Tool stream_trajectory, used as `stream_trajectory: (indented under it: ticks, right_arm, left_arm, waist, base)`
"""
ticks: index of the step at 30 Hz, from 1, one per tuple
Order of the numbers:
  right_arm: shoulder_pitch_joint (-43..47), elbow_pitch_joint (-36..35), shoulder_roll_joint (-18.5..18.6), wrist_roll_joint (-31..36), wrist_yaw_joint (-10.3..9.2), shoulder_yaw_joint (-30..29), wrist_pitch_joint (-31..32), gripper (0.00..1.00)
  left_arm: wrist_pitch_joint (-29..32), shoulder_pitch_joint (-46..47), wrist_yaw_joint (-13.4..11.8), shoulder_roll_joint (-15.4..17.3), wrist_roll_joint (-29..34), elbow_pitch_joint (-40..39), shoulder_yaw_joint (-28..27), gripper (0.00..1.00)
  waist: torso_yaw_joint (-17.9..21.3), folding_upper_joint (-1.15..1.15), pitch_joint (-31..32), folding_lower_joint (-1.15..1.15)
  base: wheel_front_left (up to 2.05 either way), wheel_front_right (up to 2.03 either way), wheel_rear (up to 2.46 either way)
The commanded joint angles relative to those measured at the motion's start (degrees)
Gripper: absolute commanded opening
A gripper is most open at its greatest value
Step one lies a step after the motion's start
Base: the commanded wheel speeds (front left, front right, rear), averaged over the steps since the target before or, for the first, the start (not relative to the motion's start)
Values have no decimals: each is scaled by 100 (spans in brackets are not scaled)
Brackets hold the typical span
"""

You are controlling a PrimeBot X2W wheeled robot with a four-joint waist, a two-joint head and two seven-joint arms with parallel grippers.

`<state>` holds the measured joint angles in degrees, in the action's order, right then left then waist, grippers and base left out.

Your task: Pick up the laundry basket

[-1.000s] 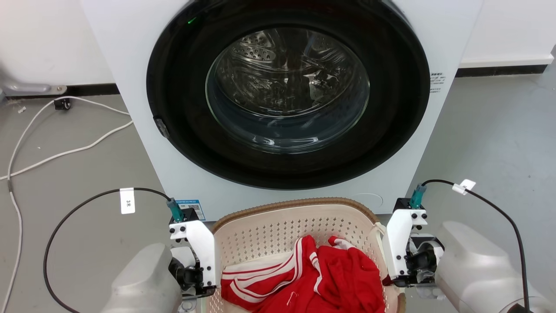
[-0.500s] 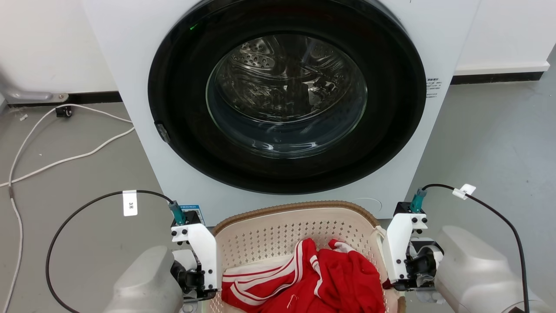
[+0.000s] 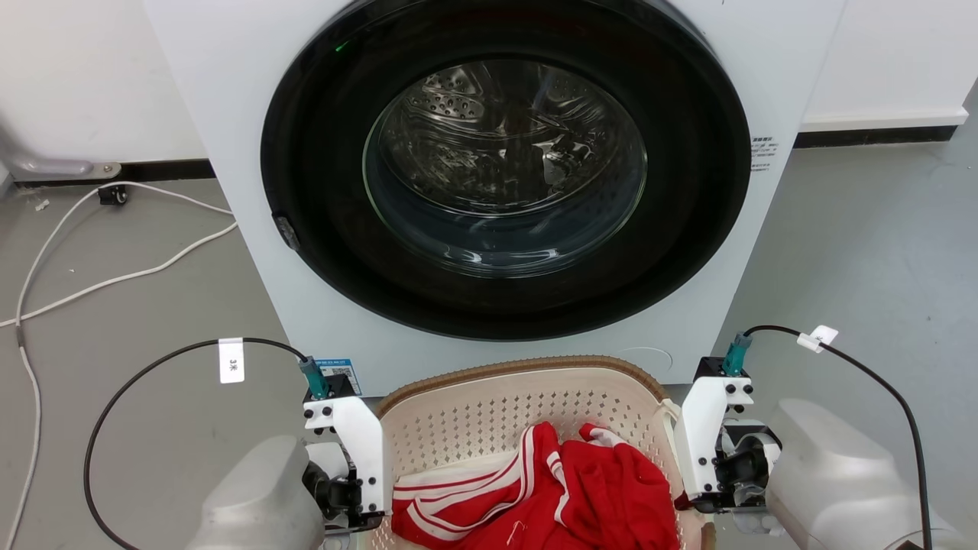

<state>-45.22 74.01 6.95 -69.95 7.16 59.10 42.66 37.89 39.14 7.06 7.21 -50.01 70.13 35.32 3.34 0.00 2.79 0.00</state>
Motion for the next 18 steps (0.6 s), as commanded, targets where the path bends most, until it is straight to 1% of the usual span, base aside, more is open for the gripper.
stream_trajectory:
  ticks: [1,18]
  right_arm:
    - [-2,-43,-76,-21,60,-9,-50,0]
    - [-18,-39,-77,-17,60,23,-138,0]
  left_arm:
    - [26,42,73,-119,-48,-34,52,0]
    - [2,79,73,-107,-236,16,228,0]
  waist:
    - [-9,0,-6,0]
    - [-63,0,-39,0]
  base:
    - [0,0,0]
    - [0,0,0]
